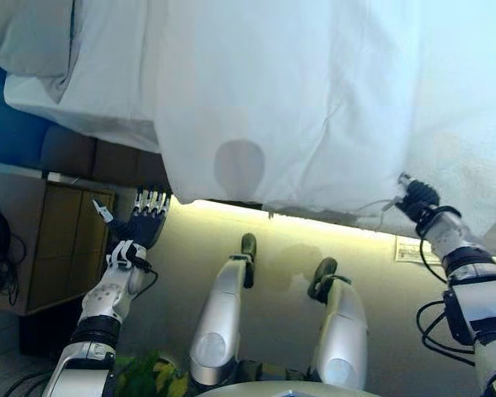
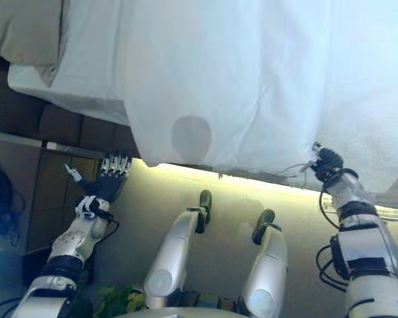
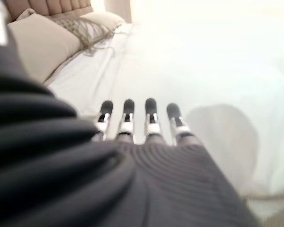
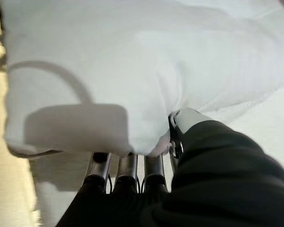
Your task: Make the bed neatly
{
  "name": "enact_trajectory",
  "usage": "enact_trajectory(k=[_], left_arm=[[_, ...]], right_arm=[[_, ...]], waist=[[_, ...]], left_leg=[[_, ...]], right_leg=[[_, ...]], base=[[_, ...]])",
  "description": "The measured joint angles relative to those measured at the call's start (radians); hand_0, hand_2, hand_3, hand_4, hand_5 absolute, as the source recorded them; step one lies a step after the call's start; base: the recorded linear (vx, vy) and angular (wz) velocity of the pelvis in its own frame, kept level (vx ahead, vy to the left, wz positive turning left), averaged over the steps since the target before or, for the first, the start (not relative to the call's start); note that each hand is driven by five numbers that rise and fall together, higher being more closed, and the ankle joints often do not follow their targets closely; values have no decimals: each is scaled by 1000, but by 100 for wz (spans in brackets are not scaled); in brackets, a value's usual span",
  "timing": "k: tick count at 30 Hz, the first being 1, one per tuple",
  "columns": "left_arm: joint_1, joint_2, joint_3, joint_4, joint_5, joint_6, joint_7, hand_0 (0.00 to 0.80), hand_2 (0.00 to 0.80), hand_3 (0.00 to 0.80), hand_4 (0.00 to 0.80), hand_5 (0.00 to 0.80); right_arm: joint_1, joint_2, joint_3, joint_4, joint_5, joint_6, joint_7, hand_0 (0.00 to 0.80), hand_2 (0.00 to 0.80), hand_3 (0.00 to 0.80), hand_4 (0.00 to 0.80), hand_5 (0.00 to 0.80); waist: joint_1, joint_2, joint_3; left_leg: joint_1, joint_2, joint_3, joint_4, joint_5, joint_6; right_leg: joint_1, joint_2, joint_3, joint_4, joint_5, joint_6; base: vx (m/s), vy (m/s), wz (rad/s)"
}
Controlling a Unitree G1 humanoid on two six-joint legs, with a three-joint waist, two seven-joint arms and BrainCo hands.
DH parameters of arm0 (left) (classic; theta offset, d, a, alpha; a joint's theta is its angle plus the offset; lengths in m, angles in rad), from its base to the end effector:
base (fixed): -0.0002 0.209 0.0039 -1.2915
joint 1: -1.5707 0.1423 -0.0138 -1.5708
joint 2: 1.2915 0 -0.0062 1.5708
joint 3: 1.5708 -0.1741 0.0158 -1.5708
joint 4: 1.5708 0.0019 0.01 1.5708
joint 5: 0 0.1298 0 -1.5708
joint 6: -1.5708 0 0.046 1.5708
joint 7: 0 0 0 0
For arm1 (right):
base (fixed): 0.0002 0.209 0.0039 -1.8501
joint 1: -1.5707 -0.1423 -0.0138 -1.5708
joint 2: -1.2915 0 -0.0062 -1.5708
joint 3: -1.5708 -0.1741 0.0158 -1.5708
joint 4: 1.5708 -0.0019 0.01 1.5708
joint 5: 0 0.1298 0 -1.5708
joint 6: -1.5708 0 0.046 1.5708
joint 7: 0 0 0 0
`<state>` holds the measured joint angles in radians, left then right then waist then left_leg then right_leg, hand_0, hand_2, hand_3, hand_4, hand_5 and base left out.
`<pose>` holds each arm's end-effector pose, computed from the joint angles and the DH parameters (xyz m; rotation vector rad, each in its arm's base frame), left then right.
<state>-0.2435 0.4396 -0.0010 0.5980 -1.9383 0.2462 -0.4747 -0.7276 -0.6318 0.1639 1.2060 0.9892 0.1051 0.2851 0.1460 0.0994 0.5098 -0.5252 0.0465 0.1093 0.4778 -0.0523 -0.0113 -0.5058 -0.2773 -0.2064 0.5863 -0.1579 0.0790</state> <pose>0.2253 0.2435 0.0275 -1.5626 -0.0643 -0.1792 0.2773 -0.3019 0.0785 0.4287 0.3276 -0.1617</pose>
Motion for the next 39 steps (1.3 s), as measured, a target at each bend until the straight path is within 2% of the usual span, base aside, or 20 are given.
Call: enact_trajectory(k=[5,14,19,22,30,37,39], left_arm=[[-5,-11,-23,8,1,-28,-22,0,0,0,0,0],[-12,-51,-47,22,6,-69,-49,0,0,0,0,0],[-10,-51,-58,17,4,-85,-51,0,0,0,0,0],[7,-51,-57,-16,0,-103,-33,0,0,0,0,0],[9,-46,-56,-91,0,-115,49,0,0,0,0,0],[16,-46,-42,-108,1,-114,99,0,0,0,0,0],[30,-43,-3,-115,3,-113,118,0,0,0,0,0]], right_arm=[[40,91,1,-4,-74,4,0,800,800,800,800,800],[56,198,-14,-3,-172,-2,-47,800,800,800,800,800],[70,194,-14,-3,-249,-24,-106,800,800,800,800,800],[95,184,-33,-5,-295,-73,-177,800,800,800,800,800],[150,167,-76,-31,-345,-154,-332,800,800,800,800,800],[232,166,-113,-88,-390,-223,-431,800,800,800,800,800],[291,167,-113,-139,-436,-254,-458,800,800,800,800,800]], waist=[[-22,-19,-8],[-54,-22,-11],[-60,-15,-16],[-58,-13,-18],[-49,-12,-25],[-47,-28,-61],[-47,-49,-83]], left_leg=[[78,-4,26,-78,13,4],[130,-24,57,-142,20,13],[165,-33,57,-168,20,13],[181,-35,57,-176,20,13],[216,-34,56,-190,20,14],[255,-32,56,-216,19,17],[273,-31,55,-229,19,17]], right_leg=[[66,8,4,-87,30,12],[96,-5,11,-142,49,27],[126,-8,13,-165,53,33],[142,-8,12,-174,53,35],[191,-3,4,-210,64,41],[258,14,-6,-291,96,49],[288,17,-13,-327,108,53]], base=[[8,70,-12],[18,93,-8],[7,35,-3],[0,0,0],[19,-41,0],[53,-56,-1],[71,-59,3]])
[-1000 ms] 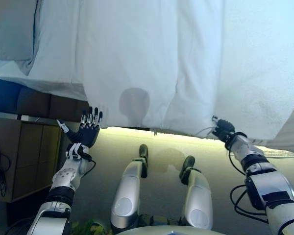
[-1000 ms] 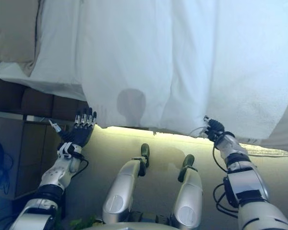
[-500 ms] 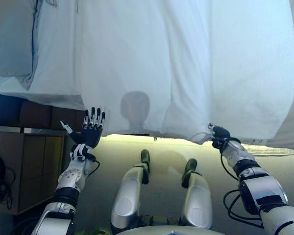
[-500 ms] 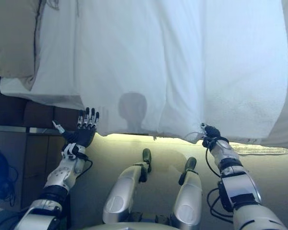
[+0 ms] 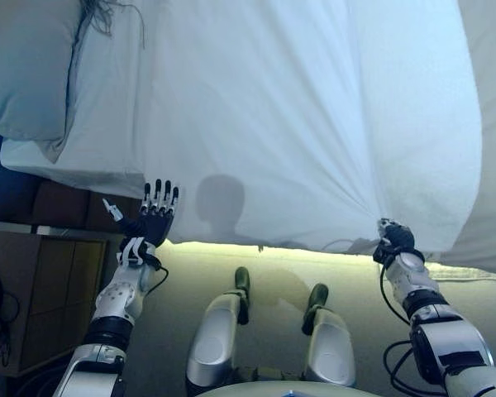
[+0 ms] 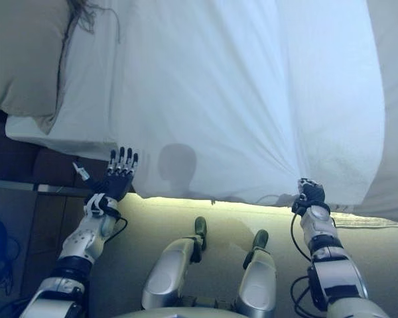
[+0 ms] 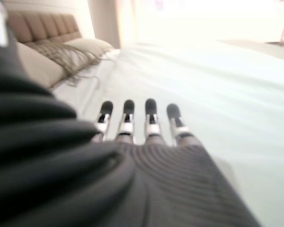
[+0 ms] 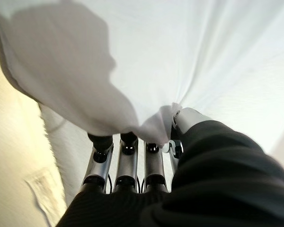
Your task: Make the bed neatly
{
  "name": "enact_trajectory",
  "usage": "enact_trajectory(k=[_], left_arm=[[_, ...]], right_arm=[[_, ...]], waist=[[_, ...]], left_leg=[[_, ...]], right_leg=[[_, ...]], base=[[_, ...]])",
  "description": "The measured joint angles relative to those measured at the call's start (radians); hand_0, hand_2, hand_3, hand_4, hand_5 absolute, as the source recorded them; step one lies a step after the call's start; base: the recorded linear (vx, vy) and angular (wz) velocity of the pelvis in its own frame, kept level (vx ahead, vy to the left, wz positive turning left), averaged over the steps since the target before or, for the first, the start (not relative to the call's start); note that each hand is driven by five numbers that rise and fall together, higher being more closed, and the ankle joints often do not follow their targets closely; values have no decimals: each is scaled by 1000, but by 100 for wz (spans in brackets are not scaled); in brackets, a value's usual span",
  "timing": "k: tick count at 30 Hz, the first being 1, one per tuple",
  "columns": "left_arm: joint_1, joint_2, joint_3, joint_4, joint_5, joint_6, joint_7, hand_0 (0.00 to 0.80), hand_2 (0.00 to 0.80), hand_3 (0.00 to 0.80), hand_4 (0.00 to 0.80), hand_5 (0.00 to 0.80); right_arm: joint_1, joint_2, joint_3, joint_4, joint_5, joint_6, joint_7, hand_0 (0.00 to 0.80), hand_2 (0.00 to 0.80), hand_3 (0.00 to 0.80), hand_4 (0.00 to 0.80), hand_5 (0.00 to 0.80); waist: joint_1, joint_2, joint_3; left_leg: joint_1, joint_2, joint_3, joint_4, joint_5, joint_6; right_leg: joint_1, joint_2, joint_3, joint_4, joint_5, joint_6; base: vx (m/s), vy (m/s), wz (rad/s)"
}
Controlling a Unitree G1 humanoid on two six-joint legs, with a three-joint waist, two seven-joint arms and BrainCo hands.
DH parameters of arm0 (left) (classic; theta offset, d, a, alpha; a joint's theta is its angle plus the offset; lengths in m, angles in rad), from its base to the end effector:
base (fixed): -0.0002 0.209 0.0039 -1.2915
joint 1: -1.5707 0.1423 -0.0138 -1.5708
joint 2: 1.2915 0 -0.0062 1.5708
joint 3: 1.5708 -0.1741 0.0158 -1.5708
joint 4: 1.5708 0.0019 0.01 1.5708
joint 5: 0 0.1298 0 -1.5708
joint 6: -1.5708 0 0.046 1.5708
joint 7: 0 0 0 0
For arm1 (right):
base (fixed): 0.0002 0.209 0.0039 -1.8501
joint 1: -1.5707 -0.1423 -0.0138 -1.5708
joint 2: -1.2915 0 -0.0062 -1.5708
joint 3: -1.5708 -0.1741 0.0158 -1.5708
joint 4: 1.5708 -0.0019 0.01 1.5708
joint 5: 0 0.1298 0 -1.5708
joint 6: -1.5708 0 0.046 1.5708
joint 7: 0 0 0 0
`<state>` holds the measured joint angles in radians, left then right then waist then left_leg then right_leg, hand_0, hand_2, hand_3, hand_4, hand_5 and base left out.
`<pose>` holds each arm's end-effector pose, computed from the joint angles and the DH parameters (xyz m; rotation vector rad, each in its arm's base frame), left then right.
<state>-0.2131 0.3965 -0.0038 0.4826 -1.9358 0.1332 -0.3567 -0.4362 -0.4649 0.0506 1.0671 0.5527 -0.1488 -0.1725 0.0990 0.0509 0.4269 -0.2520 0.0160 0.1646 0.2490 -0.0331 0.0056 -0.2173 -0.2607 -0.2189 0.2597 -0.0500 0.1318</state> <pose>0.2256 0.2320 0.0336 -1.5611 -0.0762 -0.0989 0.2339 -0.2744 0.0130 0.0311 0.4016 -0.5131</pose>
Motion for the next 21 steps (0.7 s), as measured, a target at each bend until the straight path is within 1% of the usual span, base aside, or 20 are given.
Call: enact_trajectory(k=[2,5,8,11,16,21], left_arm=[[8,1,26,0,3,2,8,0,0,0,0,0],[23,3,74,1,31,10,20,0,0,0,0,0],[30,6,77,9,62,31,23,0,0,0,0,0],[33,6,77,25,79,43,20,0,0,0,0,0],[39,6,75,68,82,48,1,0,0,0,0,0],[37,6,69,94,82,44,-10,0,0,0,0,0]], right_arm=[[26,6,0,-11,-24,-16,-7,800,800,800,800,800],[67,39,0,-33,-54,-24,5,800,800,800,800,800],[86,75,0,-17,-70,-23,61,800,800,800,800,800],[86,93,5,2,-72,-15,102,800,800,800,800,800],[86,103,23,31,-93,47,150,800,800,800,800,800],[86,104,39,41,-107,86,170,800,800,800,800,800]], waist=[[0,-16,-13],[0,-52,-40],[1,-73,-59],[1,-79,-66],[4,-77,-105],[3,-68,-122]], left_leg=[[15,0,0,-7,-1,1],[37,0,0,-18,-3,0],[54,-1,-1,-23,-8,-1],[57,-1,-1,-23,-8,-1],[63,-3,-4,-27,-9,-1],[62,-5,-4,-28,-9,-1]], right_leg=[[24,4,-6,-21,5,2],[55,9,-8,-49,13,4],[79,12,-9,-67,16,7],[87,13,-10,-75,21,8],[98,13,-13,-88,21,7],[92,9,-12,-89,19,3]], base=[[71,-34,2],[69,-21,0],[30,-13,1],[0,0,0],[-7,6,0],[-48,45,0]])
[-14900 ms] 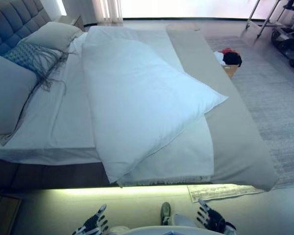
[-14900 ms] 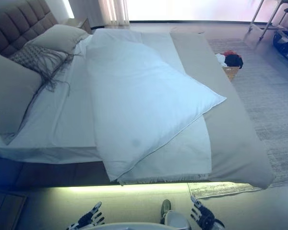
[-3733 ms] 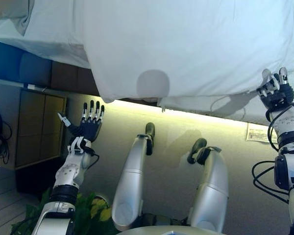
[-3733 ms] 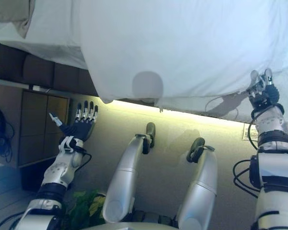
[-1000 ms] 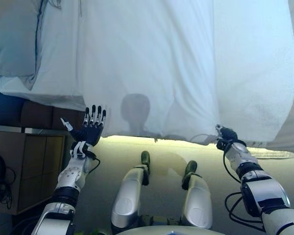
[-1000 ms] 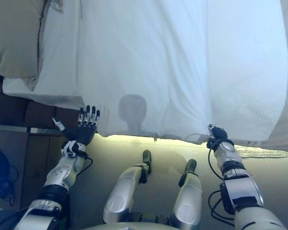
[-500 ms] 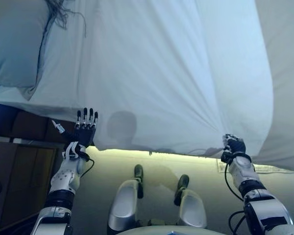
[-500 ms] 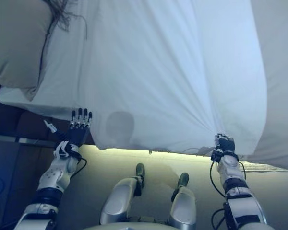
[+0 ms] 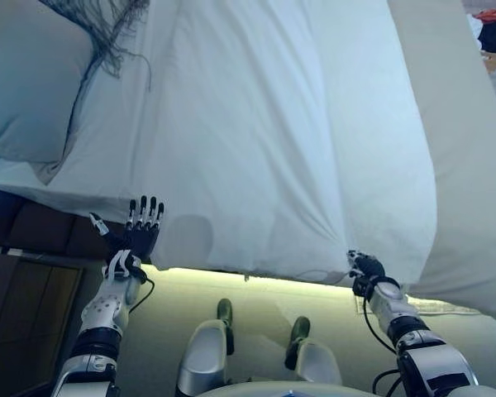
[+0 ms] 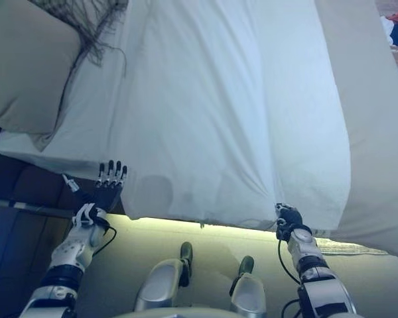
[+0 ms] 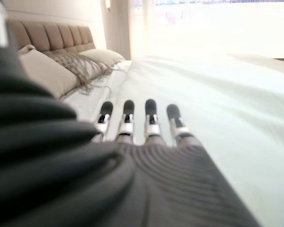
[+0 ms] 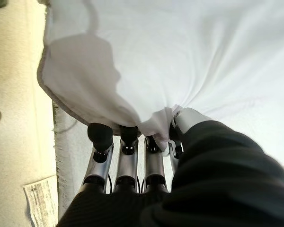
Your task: Make the bed neatly
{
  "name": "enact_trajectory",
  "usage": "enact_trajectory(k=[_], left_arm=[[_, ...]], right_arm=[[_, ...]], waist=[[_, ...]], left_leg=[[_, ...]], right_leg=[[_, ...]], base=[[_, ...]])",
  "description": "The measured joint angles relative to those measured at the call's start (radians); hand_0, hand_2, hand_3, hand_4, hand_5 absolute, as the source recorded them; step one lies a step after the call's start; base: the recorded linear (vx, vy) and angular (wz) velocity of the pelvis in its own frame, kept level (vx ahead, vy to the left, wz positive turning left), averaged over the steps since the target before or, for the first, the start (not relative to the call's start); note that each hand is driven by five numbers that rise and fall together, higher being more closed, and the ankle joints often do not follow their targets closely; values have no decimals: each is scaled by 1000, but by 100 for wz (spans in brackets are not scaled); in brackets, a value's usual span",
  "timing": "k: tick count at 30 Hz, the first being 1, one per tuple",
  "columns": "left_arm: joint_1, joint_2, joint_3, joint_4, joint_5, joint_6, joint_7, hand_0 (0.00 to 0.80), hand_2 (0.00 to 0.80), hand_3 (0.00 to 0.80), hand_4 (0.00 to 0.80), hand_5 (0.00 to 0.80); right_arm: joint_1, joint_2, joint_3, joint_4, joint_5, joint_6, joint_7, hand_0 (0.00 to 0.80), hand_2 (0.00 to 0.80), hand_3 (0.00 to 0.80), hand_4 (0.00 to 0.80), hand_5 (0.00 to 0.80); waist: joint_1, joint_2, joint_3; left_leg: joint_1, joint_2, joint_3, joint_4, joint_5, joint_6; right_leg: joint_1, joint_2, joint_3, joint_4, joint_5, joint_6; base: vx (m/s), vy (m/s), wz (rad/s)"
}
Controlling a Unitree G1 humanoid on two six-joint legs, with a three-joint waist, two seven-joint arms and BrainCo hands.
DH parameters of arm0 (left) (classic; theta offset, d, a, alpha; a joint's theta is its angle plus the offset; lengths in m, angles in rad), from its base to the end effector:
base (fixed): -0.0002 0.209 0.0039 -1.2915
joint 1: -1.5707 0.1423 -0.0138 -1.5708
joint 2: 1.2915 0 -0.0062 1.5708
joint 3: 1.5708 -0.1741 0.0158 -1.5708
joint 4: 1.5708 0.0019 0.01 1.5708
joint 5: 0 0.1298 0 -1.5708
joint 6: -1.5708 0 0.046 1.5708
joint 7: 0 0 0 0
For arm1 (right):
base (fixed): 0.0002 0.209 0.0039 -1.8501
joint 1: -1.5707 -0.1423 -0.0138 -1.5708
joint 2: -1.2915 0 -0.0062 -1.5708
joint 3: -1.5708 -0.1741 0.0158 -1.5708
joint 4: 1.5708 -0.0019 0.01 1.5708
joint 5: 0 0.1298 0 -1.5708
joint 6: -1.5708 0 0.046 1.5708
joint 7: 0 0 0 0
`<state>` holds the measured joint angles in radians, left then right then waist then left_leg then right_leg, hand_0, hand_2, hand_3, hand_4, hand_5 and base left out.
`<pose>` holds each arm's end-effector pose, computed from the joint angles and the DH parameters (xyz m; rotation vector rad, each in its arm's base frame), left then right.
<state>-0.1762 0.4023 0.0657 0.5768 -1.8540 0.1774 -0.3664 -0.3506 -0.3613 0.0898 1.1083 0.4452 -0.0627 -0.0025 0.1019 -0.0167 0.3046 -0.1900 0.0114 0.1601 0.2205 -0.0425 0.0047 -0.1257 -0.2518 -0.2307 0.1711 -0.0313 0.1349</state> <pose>0.2101 0.2496 0.0161 -1.5097 -0.0280 0.0127 0.2054 -0.2461 -0.0284 0.0249 0.6529 -0.2598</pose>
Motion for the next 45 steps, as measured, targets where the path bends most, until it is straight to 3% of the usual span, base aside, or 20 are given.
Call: enact_trajectory(k=[3,4,12,16,25,34,38,41,45], left_arm=[[1,0,-7,0,0,-10,-4,0,0,0,0,0],[1,0,-7,0,-1,-12,-6,0,0,0,0,0],[-1,1,-7,8,-5,-15,-7,0,0,0,0,0],[-8,4,-4,33,-4,-13,-6,0,0,0,0,0],[13,11,74,96,77,-13,16,0,0,0,0,0],[121,5,72,379,386,-57,40,0,0,0,0,0],[144,-4,74,528,513,-105,32,0,0,0,0,0],[169,-40,70,574,604,-150,21,0,0,0,0,0],[182,-62,10,673,814,-206,34,0,0,0,0,0]], right_arm=[[-3,-1,0,2,0,32,1,800,800,800,800,800],[-4,-2,0,4,0,41,0,0,0,0,0,0],[82,-14,22,210,-37,277,-3,0,0,0,0,0],[189,-36,22,235,-41,330,38,0,0,0,0,0],[246,-62,-2,201,-41,305,133,0,0,0,0,0],[304,7,-2,141,-41,189,244,0,0,0,0,0],[354,41,-14,155,-41,174,284,0,0,0,0,0],[398,53,-22,173,-40,175,288,0,0,0,0,0],[415,79,-39,195,12,178,255,0,0,0,0,0]], waist=[[0,8,-5],[0,11,-6],[-1,18,-10],[-9,21,-9],[-7,7,-20],[-57,-57,-184],[-64,-46,-236],[-64,-29,-271],[-89,-17,-281]], left_leg=[[-1,-1,0,-1,0,0],[-3,-1,0,-2,0,0],[-14,1,0,-2,0,0],[-5,6,3,-1,0,-1],[78,38,5,-40,-3,-23],[210,26,31,-180,25,-43],[281,25,48,-251,38,-52],[319,23,57,-294,48,-57],[336,28,57,-308,52,-60]], right_leg=[[-2,-1,0,0,0,0],[-3,-1,0,0,0,0],[-8,4,-1,-2,3,6],[1,6,-2,-6,4,2],[84,44,0,-64,19,-21],[183,63,9,-169,36,-11],[226,74,20,-209,38,-11],[250,80,22,-230,39,-9],[265,89,26,-248,44,-12]], base=[[-58,19,1],[-39,7,0],[-13,-35,-1],[16,-79,-4],[71,-47,-6],[78,41,-9],[67,40,-14],[39,26,-10],[1,22,-6]])
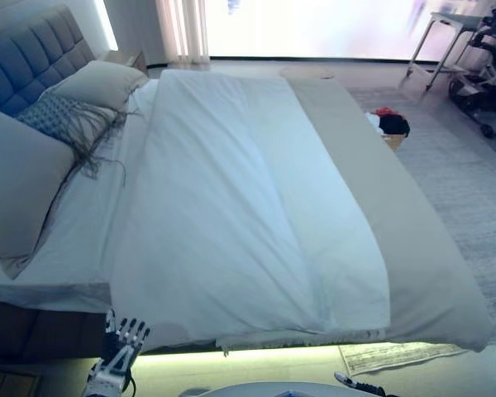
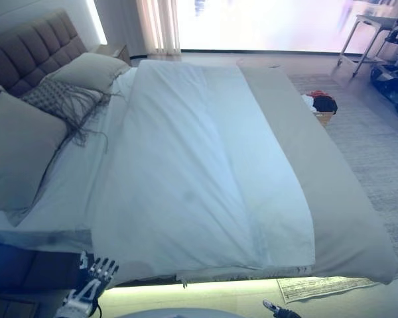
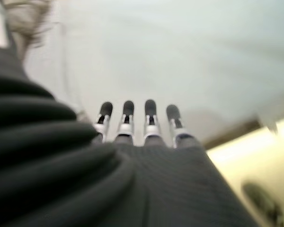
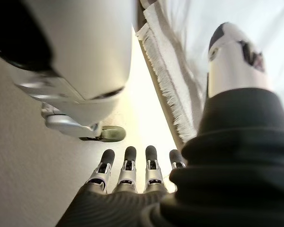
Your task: Make the bed neatly
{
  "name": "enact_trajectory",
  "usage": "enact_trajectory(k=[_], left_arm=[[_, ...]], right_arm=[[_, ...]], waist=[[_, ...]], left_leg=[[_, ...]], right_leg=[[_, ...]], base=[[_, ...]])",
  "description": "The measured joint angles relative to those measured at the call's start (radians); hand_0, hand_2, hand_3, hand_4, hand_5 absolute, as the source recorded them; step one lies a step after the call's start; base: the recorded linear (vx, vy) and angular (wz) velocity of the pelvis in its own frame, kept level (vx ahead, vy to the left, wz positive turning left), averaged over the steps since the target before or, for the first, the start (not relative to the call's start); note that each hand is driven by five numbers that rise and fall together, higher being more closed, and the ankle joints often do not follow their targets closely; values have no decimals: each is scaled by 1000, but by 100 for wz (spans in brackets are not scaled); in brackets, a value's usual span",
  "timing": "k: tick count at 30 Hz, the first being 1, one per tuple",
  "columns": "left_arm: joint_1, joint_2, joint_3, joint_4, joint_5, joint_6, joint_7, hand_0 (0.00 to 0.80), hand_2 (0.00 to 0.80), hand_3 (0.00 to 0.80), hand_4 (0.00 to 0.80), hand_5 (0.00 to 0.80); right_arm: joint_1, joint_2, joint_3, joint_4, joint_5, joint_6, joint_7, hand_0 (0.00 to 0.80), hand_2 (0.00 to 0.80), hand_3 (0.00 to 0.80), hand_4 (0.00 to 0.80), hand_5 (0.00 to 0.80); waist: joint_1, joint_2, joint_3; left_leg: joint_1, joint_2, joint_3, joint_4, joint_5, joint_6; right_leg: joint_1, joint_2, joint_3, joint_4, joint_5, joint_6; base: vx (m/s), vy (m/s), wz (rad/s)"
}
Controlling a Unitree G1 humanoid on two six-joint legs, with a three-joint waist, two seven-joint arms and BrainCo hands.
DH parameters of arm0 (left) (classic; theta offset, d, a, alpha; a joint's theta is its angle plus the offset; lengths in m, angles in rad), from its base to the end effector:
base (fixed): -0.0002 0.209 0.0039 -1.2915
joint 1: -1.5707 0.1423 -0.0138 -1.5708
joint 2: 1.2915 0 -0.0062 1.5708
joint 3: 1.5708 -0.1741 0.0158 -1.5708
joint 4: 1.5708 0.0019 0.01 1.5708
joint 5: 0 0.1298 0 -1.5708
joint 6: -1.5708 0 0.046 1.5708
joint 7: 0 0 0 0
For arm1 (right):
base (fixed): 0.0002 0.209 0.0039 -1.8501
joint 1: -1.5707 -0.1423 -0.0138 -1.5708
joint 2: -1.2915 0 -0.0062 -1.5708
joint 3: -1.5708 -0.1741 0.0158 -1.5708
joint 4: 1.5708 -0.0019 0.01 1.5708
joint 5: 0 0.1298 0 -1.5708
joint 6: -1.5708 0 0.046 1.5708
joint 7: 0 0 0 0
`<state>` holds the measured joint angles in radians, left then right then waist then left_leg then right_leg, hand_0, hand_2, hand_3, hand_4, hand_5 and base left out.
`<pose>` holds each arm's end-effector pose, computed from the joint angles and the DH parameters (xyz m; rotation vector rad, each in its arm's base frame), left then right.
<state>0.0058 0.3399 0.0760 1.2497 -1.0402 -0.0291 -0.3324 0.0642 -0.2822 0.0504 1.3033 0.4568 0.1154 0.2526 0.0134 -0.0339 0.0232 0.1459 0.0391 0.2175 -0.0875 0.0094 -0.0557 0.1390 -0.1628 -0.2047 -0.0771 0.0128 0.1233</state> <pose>0.0639 0.2685 -0.0849 -0.7640 0.7851 0.5773 0.0285 -0.2411 -0.0999 0.3158 1.3656 -0.2416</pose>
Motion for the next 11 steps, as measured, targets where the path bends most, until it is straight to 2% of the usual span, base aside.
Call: enact_trajectory(k=[3,5,11], left_arm=[[3,-23,-52,35,145,-5,39,0,0,0,0,0],[21,-38,-57,38,197,1,51,0,0,0,0,0],[26,-69,-78,53,207,24,58,0,0,0,0,0]], right_arm=[[11,5,-17,23,33,7,-31,0,0,0,0,0],[10,6,-31,38,40,8,-45,0,0,0,0,0],[-4,20,-4,30,34,-2,-40,0,0,0,0,0]], waist=[[-9,5,-3],[-24,8,-7],[-24,15,-8]], left_leg=[[1,3,2,0,0,-1],[3,3,4,0,0,-1],[20,7,23,0,0,-2]], right_leg=[[-1,2,5,0,1,-1],[-1,3,6,1,1,-1],[5,6,27,0,5,-3]], base=[[24,27,-4],[17,8,-1],[9,-7,-10]])
